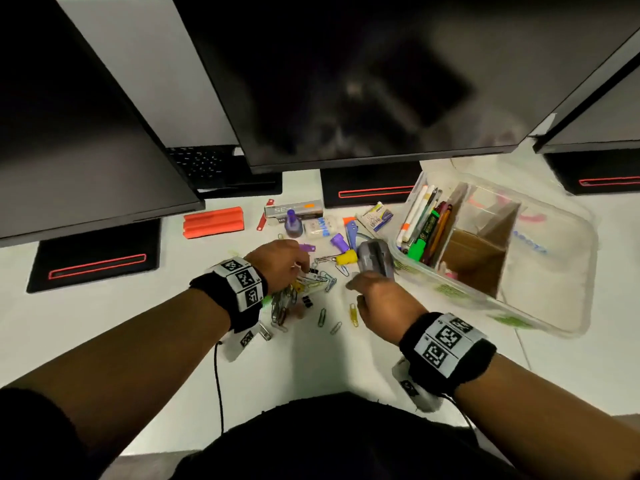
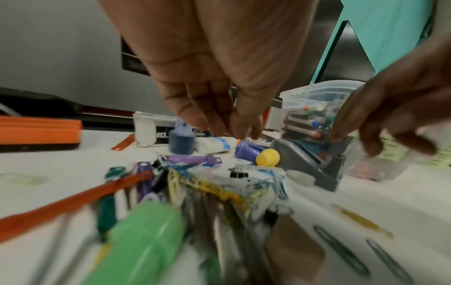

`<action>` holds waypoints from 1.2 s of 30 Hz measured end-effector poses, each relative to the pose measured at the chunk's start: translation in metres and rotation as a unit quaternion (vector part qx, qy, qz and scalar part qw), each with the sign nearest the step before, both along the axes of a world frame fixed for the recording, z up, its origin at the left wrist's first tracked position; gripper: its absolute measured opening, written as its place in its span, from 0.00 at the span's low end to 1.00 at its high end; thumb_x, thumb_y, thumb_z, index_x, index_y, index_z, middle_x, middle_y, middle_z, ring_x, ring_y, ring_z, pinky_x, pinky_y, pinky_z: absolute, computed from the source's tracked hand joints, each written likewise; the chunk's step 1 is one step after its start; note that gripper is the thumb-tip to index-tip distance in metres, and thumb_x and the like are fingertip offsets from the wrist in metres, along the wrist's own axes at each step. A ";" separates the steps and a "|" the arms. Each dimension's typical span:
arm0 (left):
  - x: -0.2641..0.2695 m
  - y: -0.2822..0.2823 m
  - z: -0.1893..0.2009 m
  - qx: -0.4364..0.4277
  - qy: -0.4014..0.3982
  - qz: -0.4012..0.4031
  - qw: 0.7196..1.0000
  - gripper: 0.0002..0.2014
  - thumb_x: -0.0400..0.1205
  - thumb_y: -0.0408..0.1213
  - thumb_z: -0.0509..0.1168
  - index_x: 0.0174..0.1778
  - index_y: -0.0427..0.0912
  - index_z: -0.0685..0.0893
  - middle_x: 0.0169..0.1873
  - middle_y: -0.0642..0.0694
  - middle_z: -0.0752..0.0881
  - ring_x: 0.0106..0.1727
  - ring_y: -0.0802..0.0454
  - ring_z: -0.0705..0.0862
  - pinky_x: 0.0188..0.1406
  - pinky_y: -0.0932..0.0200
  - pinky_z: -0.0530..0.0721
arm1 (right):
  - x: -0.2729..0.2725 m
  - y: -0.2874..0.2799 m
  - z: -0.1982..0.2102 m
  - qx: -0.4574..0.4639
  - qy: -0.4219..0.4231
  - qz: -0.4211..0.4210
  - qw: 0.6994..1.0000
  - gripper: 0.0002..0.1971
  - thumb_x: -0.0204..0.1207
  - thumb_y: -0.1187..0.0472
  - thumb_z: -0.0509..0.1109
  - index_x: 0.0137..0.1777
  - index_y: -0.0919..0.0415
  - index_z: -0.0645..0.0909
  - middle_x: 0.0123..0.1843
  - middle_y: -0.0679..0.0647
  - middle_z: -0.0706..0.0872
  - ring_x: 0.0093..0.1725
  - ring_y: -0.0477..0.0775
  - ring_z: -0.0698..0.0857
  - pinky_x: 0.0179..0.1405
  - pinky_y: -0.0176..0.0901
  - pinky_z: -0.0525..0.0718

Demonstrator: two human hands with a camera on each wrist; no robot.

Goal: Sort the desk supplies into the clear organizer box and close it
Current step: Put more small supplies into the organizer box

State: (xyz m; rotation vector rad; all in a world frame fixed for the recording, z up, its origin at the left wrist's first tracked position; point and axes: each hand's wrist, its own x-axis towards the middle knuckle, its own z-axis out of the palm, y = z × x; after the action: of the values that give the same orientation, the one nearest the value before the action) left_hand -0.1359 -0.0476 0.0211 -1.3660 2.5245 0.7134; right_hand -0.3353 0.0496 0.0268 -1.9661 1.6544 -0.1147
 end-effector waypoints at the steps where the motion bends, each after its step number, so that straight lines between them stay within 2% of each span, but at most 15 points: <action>1: 0.007 0.004 -0.001 0.021 -0.017 -0.016 0.999 0.11 0.81 0.37 0.62 0.55 0.50 0.86 0.58 0.48 0.82 0.64 0.48 0.79 0.63 0.58 0.76 | 0.007 -0.004 -0.013 0.032 0.028 0.019 0.999 0.22 0.78 0.71 0.58 0.72 0.64 0.74 0.70 0.60 0.77 0.71 0.59 0.77 0.71 0.42 0.71; 4: 0.016 0.020 -0.004 0.058 -0.040 -0.079 0.994 0.12 0.80 0.37 0.63 0.55 0.50 0.87 0.56 0.47 0.83 0.61 0.48 0.81 0.60 0.57 0.79 | 0.020 -0.014 -0.034 0.062 0.092 0.018 0.994 0.26 0.76 0.73 0.54 0.76 0.69 0.64 0.76 0.65 0.69 0.76 0.60 0.70 0.76 0.46 0.70; 7: 0.016 0.032 -0.012 0.083 -0.022 -0.105 0.991 0.12 0.81 0.37 0.63 0.58 0.47 0.87 0.56 0.44 0.84 0.60 0.45 0.82 0.60 0.54 0.81 | 0.031 -0.023 -0.035 0.070 0.117 -0.011 0.991 0.23 0.75 0.76 0.54 0.71 0.72 0.67 0.72 0.65 0.72 0.73 0.59 0.72 0.74 0.44 0.71; 9: 0.015 0.039 -0.020 0.068 -0.026 -0.123 0.990 0.14 0.82 0.36 0.61 0.61 0.43 0.85 0.59 0.42 0.82 0.61 0.43 0.81 0.60 0.55 0.80 | 0.035 -0.026 -0.036 0.067 0.139 -0.008 0.988 0.22 0.75 0.76 0.54 0.70 0.71 0.69 0.71 0.65 0.73 0.71 0.60 0.74 0.72 0.44 0.72; 12: 0.017 0.046 -0.031 0.050 -0.034 -0.135 0.989 0.14 0.83 0.34 0.59 0.62 0.43 0.83 0.59 0.41 0.80 0.62 0.42 0.80 0.58 0.55 0.78 | 0.034 -0.028 -0.039 0.065 0.150 -0.019 0.986 0.24 0.76 0.74 0.55 0.73 0.67 0.68 0.74 0.63 0.70 0.69 0.61 0.79 0.68 0.49 0.78; 14: 0.019 0.048 -0.037 0.037 -0.036 -0.140 0.989 0.13 0.83 0.36 0.58 0.61 0.45 0.82 0.60 0.42 0.79 0.63 0.42 0.78 0.59 0.53 0.78 | 0.031 -0.030 -0.038 0.072 0.196 -0.019 0.978 0.24 0.77 0.73 0.57 0.74 0.66 0.66 0.75 0.64 0.68 0.68 0.62 0.79 0.63 0.53 0.82; 18: 0.021 0.044 -0.035 0.041 -0.006 -0.126 0.991 0.14 0.84 0.38 0.58 0.63 0.42 0.81 0.60 0.40 0.80 0.64 0.41 0.78 0.62 0.50 0.78 | 0.029 -0.034 -0.034 0.094 0.241 0.001 0.966 0.23 0.76 0.71 0.62 0.72 0.66 0.67 0.73 0.65 0.70 0.65 0.63 0.82 0.57 0.58 0.85; 20: 0.022 0.043 -0.030 0.055 0.028 -0.103 0.993 0.14 0.84 0.37 0.58 0.63 0.38 0.81 0.60 0.38 0.80 0.62 0.41 0.79 0.61 0.53 0.77 | 0.030 -0.035 -0.034 0.096 0.245 0.010 0.965 0.24 0.76 0.72 0.62 0.72 0.66 0.67 0.73 0.65 0.70 0.66 0.63 0.81 0.56 0.58 0.84; 23: 0.026 0.037 -0.023 0.074 0.052 -0.047 0.995 0.13 0.82 0.36 0.60 0.60 0.37 0.80 0.57 0.39 0.78 0.56 0.42 0.80 0.55 0.56 0.76 | 0.034 -0.037 -0.036 0.099 0.238 0.006 0.966 0.22 0.78 0.69 0.60 0.73 0.67 0.66 0.74 0.66 0.67 0.65 0.62 0.81 0.60 0.54 0.82; 28: 0.029 0.027 -0.014 0.071 0.117 0.076 0.988 0.11 0.77 0.31 0.63 0.54 0.37 0.82 0.44 0.46 0.76 0.46 0.49 0.76 0.49 0.61 0.76 | 0.040 -0.050 -0.029 0.079 0.121 -0.067 0.987 0.19 0.77 0.63 0.63 0.68 0.65 0.71 0.74 0.64 0.67 0.65 0.64 0.80 0.64 0.48 0.79; 31: 0.033 0.026 -0.014 0.064 0.152 0.136 0.977 0.09 0.76 0.27 0.61 0.51 0.36 0.81 0.46 0.44 0.79 0.45 0.53 0.74 0.46 0.63 0.72 | 0.043 -0.063 -0.023 0.042 0.092 -0.067 0.993 0.20 0.78 0.65 0.61 0.69 0.67 0.69 0.71 0.65 0.73 0.67 0.65 0.78 0.63 0.49 0.79; 34: 0.040 0.023 -0.014 0.067 0.152 0.170 0.971 0.10 0.74 0.21 0.57 0.44 0.35 0.81 0.46 0.39 0.82 0.46 0.50 0.75 0.45 0.62 0.71 | 0.044 -0.072 -0.020 0.038 0.119 -0.049 0.991 0.22 0.77 0.70 0.55 0.71 0.65 0.66 0.66 0.65 0.79 0.64 0.67 0.80 0.59 0.53 0.80; 36: 0.049 0.019 -0.014 0.073 0.143 0.184 0.970 0.11 0.71 0.19 0.57 0.36 0.40 0.77 0.40 0.42 0.78 0.44 0.49 0.74 0.40 0.61 0.71 | 0.044 -0.075 -0.020 0.037 0.179 -0.031 0.983 0.24 0.77 0.69 0.55 0.74 0.65 0.64 0.69 0.66 0.75 0.66 0.69 0.78 0.61 0.55 0.80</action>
State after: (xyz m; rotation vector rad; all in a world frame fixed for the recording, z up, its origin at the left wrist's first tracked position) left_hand -0.0872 -0.0285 0.0074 -1.8132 2.3767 1.2193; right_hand -0.2917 -0.0252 0.0065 -1.9628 1.9129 0.2916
